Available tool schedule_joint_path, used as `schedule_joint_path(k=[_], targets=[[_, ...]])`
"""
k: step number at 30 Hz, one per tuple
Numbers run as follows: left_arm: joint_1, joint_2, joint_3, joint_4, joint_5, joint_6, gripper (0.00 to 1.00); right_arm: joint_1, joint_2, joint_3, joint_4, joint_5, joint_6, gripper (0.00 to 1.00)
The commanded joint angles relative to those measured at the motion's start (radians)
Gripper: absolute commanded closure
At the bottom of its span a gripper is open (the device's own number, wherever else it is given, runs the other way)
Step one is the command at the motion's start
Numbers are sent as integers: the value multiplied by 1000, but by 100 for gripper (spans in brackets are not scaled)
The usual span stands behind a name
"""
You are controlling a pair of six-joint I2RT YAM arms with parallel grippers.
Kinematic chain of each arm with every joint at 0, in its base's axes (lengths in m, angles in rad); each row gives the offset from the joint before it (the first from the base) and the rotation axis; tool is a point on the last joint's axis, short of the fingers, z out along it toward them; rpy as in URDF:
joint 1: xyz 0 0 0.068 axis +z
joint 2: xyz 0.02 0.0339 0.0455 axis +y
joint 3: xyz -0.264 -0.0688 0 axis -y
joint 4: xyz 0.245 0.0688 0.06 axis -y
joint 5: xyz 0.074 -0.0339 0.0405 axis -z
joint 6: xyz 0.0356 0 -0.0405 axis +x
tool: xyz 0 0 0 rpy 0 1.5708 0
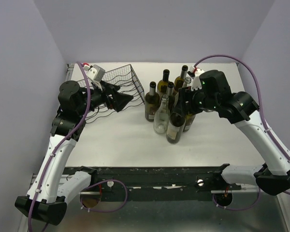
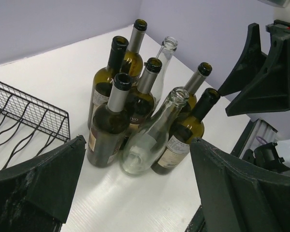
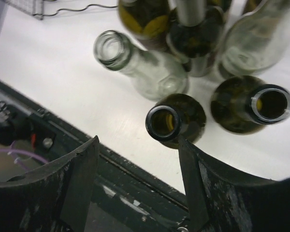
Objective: Put the wine bottle on the wine rack
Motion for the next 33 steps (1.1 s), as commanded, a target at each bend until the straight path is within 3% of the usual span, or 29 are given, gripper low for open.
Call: schedule_joint_path(k=[1, 7, 18, 21, 28, 33], targets=[[-7, -19, -19, 20, -71, -2, 1, 17, 13, 41, -53, 218, -8, 27], [-5, -27, -24, -1, -111, 20, 1, 23, 41, 19, -49, 270, -38, 27], [-6, -4, -16, -7, -129, 32, 1, 54, 24, -83, 28, 155, -84, 31], [-5, 1, -16, -9, -131, 35, 1, 75, 33, -96, 36, 198, -91, 47], [-5, -7, -21, -19, -124, 55, 1, 120, 55, -74, 30, 310, -84, 66], [-3, -30, -45, -18, -103, 63, 1, 131, 73, -38, -7, 329, -92, 96]])
